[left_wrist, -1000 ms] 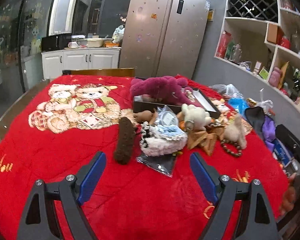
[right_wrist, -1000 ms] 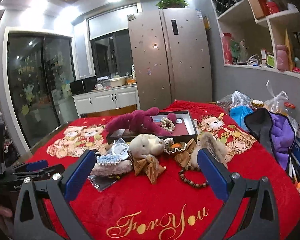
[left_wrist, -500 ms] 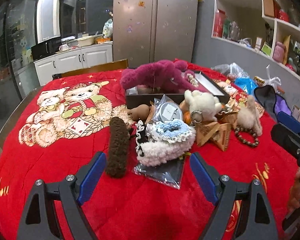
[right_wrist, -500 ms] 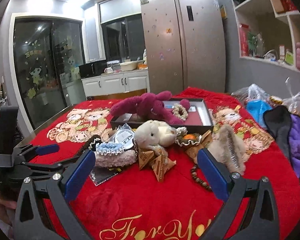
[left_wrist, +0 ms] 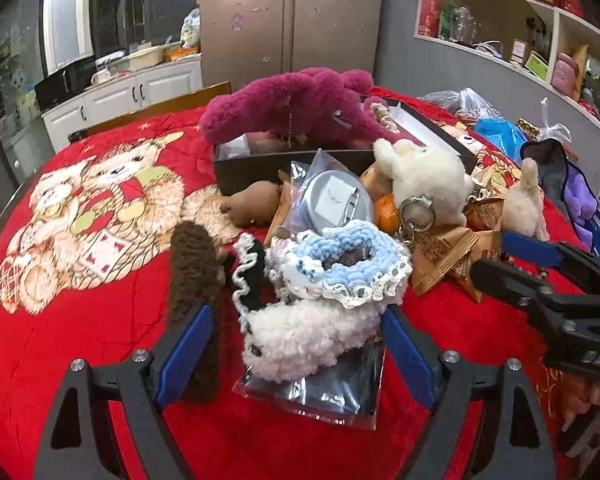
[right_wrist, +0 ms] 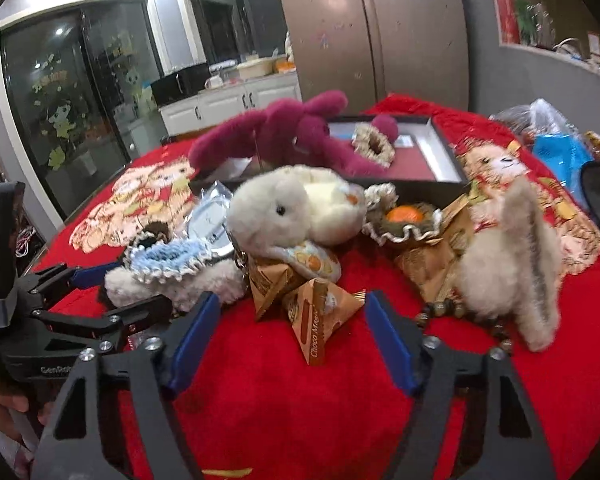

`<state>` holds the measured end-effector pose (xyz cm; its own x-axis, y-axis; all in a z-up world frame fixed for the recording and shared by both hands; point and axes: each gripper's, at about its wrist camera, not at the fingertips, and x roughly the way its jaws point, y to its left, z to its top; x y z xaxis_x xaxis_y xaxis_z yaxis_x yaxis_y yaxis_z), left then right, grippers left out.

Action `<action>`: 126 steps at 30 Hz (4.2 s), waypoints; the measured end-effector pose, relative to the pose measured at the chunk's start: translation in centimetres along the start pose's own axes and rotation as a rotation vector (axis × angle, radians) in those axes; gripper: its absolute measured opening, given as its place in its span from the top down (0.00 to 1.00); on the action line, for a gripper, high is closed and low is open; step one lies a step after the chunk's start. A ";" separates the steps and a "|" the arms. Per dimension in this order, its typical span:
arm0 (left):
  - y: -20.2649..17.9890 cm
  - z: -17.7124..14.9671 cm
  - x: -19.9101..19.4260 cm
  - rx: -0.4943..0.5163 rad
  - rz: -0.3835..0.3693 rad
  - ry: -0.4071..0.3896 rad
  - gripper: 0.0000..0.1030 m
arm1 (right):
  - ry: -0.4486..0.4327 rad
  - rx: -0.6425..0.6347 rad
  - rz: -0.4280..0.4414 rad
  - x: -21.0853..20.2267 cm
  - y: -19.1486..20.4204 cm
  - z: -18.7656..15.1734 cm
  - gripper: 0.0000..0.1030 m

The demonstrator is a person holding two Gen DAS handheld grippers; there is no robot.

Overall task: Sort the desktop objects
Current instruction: 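Move both grippers back toward the pile of trinkets, then grasp the white fluffy hair clip with the left gripper while the right grasps the Choco Magic box, then lift the hair clip and Choco Magic box and carry them over the box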

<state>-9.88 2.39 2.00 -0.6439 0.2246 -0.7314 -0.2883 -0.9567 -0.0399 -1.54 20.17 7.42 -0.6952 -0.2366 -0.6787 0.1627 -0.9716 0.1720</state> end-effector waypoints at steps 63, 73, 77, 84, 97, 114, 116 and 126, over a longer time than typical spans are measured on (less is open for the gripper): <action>-0.6 -1.8 -12.7 -0.004 -0.125 -0.222 0.73 | -0.168 0.052 0.047 -10.9 3.0 -0.4 0.72; 0.4 -3.5 -13.9 -0.033 -0.124 -0.214 0.74 | -0.159 0.024 0.078 -11.9 5.3 -1.6 0.72; 0.5 -4.0 -14.0 -0.040 -0.120 -0.207 0.74 | -0.155 0.015 0.084 -12.2 5.7 -2.0 0.72; 0.5 -4.2 -14.3 -0.055 -0.136 -0.195 0.74 | -0.161 0.025 0.107 -13.0 5.8 -2.5 0.72; -0.4 -1.1 -16.1 0.001 -0.121 -0.250 0.74 | -0.189 0.031 0.095 -14.4 5.4 -1.7 0.72; -0.5 12.8 -12.5 0.058 -0.112 -0.318 0.74 | -0.288 -0.013 0.017 -13.8 2.2 11.5 0.72; -0.7 13.9 -11.0 0.056 -0.114 -0.304 0.74 | -0.278 -0.018 -0.003 -12.5 1.7 13.0 0.72; -0.3 15.9 -0.7 0.006 -0.086 -0.169 0.74 | -0.168 -0.002 -0.062 -2.4 -2.7 17.2 0.72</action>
<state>-20.56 5.48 13.36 -0.7262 0.3337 -0.6010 -0.3513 -0.9316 -0.0928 -12.33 23.58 20.89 -0.8112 -0.1713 -0.5591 0.1170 -0.9843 0.1319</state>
